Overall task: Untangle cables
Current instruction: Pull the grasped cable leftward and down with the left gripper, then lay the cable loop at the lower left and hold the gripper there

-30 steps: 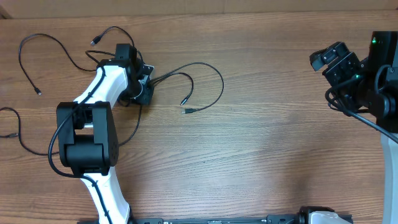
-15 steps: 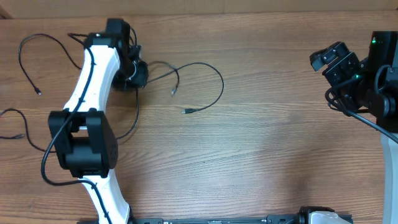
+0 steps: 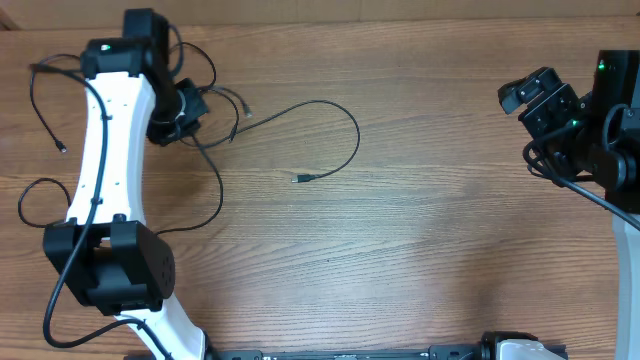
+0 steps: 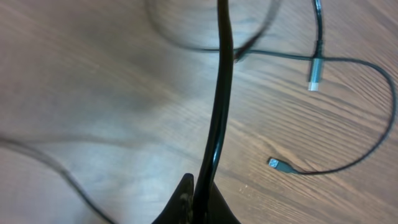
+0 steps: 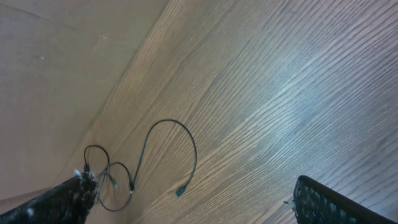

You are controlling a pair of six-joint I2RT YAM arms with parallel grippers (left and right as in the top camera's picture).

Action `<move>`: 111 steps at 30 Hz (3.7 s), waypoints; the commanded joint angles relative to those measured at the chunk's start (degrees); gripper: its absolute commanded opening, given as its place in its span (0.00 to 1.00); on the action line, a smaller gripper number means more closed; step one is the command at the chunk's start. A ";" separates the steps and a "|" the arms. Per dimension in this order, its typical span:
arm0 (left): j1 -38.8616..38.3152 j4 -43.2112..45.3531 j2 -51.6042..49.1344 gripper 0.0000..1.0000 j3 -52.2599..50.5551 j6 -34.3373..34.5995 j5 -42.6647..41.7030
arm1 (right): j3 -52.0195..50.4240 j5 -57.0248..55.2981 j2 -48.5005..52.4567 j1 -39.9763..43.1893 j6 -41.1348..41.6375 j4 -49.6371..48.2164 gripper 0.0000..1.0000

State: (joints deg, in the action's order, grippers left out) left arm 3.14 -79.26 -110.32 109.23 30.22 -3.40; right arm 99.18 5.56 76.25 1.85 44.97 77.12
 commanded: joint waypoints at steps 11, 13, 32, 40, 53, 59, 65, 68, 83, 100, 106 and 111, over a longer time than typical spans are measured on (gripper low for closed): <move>17.49 -5.38 1.57 0.05 1.22 19.19 2.34 | 0.20 -0.61 -0.24 0.15 -0.28 -0.26 1.00; 21.44 -5.35 1.57 0.04 1.18 20.98 2.34 | 0.20 -0.61 -0.24 0.15 -0.28 -0.26 1.00; 43.65 4.83 0.81 0.05 -0.11 24.02 2.32 | 0.20 -0.61 -0.24 0.15 -0.28 -0.26 1.00; 47.63 12.13 0.39 0.07 -6.27 24.09 1.92 | 0.20 -0.61 -0.24 0.15 -0.28 -0.26 1.00; 46.97 10.73 -2.08 0.28 -17.05 21.90 3.63 | 0.20 -0.61 -0.24 0.15 -0.28 -0.26 1.00; 46.97 10.95 -2.08 0.36 -22.32 13.46 2.34 | 0.20 -0.61 -0.24 0.15 -0.28 -0.26 1.00; 47.15 10.21 -2.08 0.92 -22.43 2.91 1.95 | 0.20 -0.61 -0.24 0.15 -0.28 -0.26 1.00; 47.15 9.64 -2.08 1.00 -22.84 1.42 5.40 | 0.20 -0.61 -0.24 0.15 -0.28 -0.26 1.00; 47.21 24.94 -2.08 0.95 -37.92 1.44 4.85 | 0.20 -0.61 -0.24 0.15 -0.28 -0.26 1.00; 47.17 37.33 -2.08 0.34 -45.22 10.08 -8.76 | 0.20 -0.61 -0.24 0.15 -0.28 -0.26 1.00; 47.12 36.57 -2.08 0.49 -45.20 6.97 -11.45 | 0.20 -0.61 -0.24 0.15 -0.28 -0.26 1.00; 47.10 33.35 -1.88 0.72 -43.63 1.11 -14.75 | 0.20 -0.61 -0.24 0.15 -0.28 -0.26 1.00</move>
State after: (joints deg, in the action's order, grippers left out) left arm 50.61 -43.64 -109.08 67.11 36.05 -14.57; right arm 99.18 5.54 76.25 1.85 44.99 77.12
